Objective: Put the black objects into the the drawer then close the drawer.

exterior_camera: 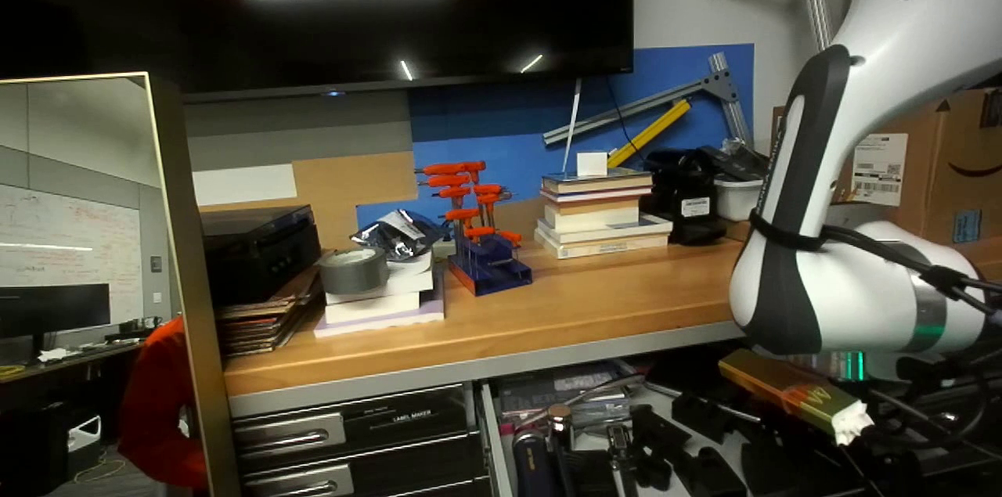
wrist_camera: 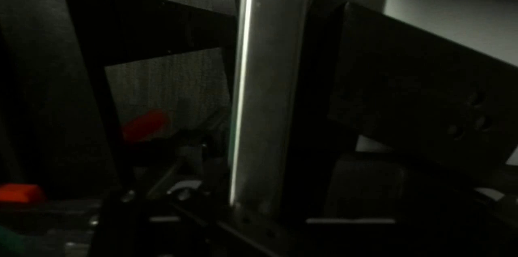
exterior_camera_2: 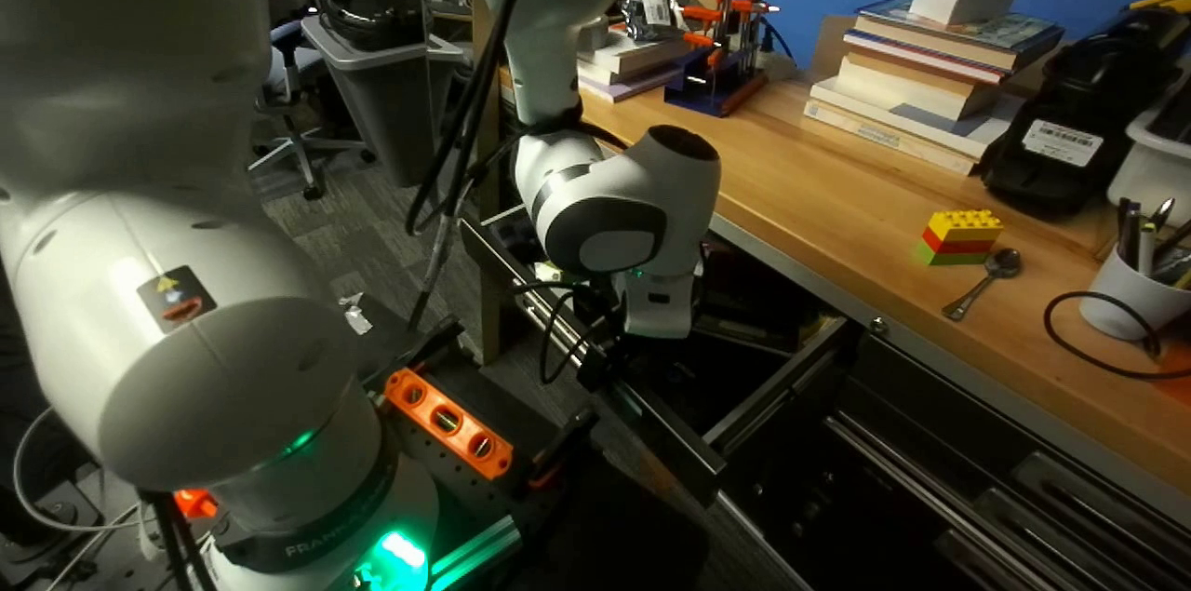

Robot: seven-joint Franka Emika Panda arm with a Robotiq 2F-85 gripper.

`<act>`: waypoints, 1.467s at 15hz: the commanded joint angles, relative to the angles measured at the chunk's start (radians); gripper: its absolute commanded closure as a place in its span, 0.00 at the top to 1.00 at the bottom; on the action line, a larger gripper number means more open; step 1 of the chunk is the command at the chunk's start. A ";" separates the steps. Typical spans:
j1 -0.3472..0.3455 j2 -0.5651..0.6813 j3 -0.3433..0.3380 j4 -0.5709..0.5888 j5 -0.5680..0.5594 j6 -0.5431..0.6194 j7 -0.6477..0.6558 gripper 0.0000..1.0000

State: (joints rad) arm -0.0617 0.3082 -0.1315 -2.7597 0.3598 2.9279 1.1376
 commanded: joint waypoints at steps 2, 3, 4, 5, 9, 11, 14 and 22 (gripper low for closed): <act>-0.011 -0.006 0.057 0.001 0.010 0.206 -0.057 1.00; -0.023 -0.007 0.077 0.008 0.007 0.244 -0.065 1.00; -0.037 -0.001 0.099 0.020 0.004 0.277 -0.071 1.00; -0.054 0.005 0.126 0.034 -0.002 0.306 -0.076 1.00; -0.115 0.031 0.212 0.081 -0.026 0.382 -0.086 1.00; -0.134 0.052 0.238 0.107 -0.039 0.420 -0.092 1.00; -0.153 0.095 0.262 0.144 -0.066 0.457 -0.091 1.00; 0.195 -0.031 -0.024 0.080 0.050 0.420 -0.234 1.00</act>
State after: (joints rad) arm -0.0381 0.3692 -0.0188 -2.6335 0.3470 3.3739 0.9708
